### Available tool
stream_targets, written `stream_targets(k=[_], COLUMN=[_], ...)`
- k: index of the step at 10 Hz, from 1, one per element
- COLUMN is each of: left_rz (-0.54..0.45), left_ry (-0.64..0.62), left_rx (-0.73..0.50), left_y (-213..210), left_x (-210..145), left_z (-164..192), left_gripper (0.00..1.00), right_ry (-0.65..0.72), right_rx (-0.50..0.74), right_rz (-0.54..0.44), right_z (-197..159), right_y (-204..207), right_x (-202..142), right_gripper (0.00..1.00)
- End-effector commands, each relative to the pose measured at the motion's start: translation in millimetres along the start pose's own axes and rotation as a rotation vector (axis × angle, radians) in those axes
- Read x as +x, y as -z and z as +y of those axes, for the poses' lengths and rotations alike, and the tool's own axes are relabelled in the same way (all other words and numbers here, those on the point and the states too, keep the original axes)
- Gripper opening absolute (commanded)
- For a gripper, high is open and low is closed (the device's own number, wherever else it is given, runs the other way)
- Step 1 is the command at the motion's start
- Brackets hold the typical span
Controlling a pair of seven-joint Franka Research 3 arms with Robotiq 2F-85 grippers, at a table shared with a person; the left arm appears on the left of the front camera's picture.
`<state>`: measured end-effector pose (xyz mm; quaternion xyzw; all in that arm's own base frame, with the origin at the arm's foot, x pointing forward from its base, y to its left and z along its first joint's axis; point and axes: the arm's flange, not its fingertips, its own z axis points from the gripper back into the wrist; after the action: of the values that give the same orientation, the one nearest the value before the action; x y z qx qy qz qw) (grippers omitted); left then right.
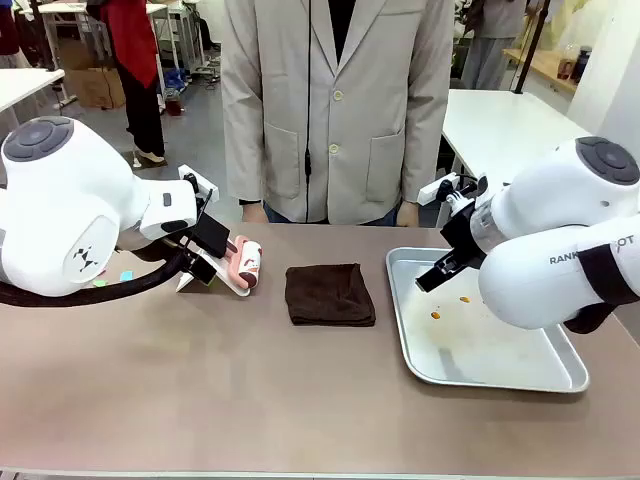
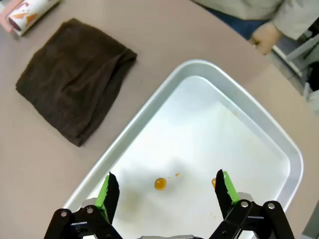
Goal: Clean the surface of the table.
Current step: Hold the Lint Roller with your left hand and the towel with your right hand.
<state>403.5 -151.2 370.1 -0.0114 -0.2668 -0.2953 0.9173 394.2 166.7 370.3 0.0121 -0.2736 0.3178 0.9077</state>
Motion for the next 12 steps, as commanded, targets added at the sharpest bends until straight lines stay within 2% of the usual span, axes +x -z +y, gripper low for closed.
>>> stream_targets(k=[1,12], left_rz=[0.0,0.0], left_ry=[0.0,0.0], left_rx=[0.0,0.0], left_y=[0.0,0.0], left_x=[0.0,0.0], left_z=[0.0,0.0], left_gripper=[1.0,1.0], right_ry=[0.0,-0.001], right_rx=[0.0,0.0], right_rz=[0.0,0.0], right_z=[0.0,0.1], right_y=[-0.1,0.0], right_x=[0.2,0.0], right_gripper=[1.0,1.0])
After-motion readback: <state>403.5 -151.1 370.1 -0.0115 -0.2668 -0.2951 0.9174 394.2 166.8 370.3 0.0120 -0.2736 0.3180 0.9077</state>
